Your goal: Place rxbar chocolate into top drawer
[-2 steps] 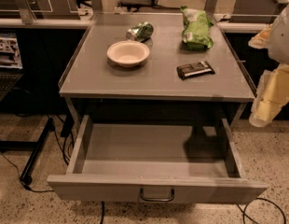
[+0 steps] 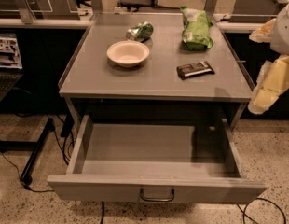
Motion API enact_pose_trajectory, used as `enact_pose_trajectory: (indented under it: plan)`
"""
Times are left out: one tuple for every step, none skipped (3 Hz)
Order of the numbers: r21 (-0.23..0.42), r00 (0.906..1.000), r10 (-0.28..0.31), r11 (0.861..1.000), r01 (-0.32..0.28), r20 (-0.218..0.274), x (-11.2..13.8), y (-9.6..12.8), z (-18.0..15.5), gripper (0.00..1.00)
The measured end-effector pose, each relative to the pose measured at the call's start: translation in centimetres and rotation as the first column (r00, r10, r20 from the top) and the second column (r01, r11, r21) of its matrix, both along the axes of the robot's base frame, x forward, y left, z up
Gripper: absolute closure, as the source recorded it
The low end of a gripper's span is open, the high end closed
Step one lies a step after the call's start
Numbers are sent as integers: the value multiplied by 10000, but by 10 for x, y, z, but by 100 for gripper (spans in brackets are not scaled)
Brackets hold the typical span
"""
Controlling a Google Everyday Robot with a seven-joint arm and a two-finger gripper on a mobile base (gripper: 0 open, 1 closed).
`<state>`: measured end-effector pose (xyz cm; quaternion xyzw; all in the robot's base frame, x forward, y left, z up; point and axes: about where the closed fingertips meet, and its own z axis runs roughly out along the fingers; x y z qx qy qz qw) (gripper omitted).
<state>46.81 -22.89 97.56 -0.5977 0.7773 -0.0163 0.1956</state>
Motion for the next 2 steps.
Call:
enact_pose_trajectory:
  plan:
    - [756,9999,167,9970,-167,3,40,1,-11,0]
    - [1221,9997,189,9924,-171,-140,76,8,-21,0]
